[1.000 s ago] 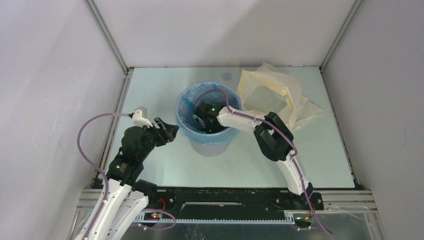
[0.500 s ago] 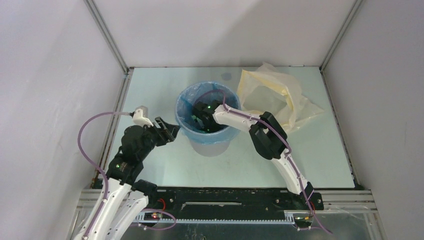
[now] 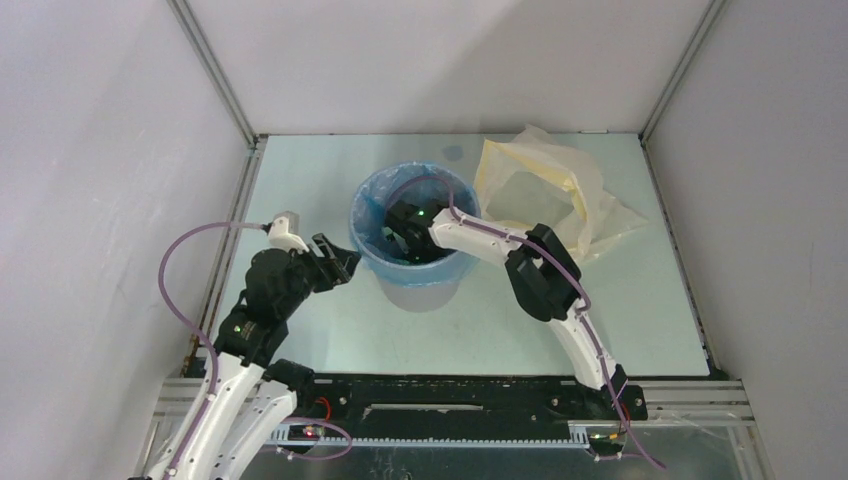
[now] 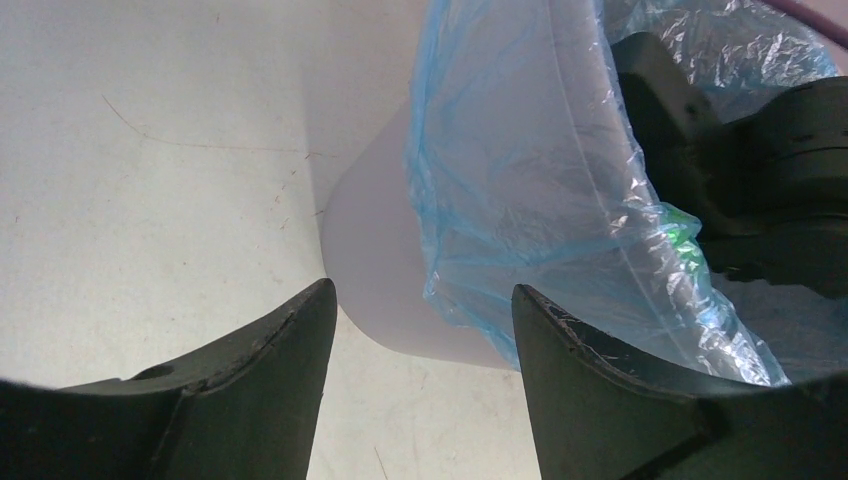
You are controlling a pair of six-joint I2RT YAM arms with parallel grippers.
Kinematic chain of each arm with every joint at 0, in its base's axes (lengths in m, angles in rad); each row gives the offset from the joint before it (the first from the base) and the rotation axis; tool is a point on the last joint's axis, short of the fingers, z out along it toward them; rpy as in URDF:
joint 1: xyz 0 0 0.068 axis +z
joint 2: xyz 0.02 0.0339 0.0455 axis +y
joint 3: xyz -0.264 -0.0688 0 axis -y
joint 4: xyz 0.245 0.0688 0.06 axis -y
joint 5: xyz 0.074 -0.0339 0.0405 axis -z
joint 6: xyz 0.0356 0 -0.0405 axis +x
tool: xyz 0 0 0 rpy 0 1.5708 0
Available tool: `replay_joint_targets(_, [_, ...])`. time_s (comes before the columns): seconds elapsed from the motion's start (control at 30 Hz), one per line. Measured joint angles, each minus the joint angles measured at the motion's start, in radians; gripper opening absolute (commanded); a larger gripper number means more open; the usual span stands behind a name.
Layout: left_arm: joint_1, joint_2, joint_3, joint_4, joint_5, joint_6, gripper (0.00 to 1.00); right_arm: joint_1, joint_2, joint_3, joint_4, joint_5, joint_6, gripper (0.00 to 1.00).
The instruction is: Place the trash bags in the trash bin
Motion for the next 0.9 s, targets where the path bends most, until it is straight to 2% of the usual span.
replay_joint_targets(0.4, [0.000,0.080,0.000,0.016,0.021,-0.001,0.72,-0.001,-0.134,-0.069,0.067,0.001,0.002,0.00])
replay_joint_targets(0.9, [0.000,0.063,0.000,0.017,0.029,-0.001,0.73,-0.016,-0.216,-0.080,0.166,-0.035,0.022,0.00])
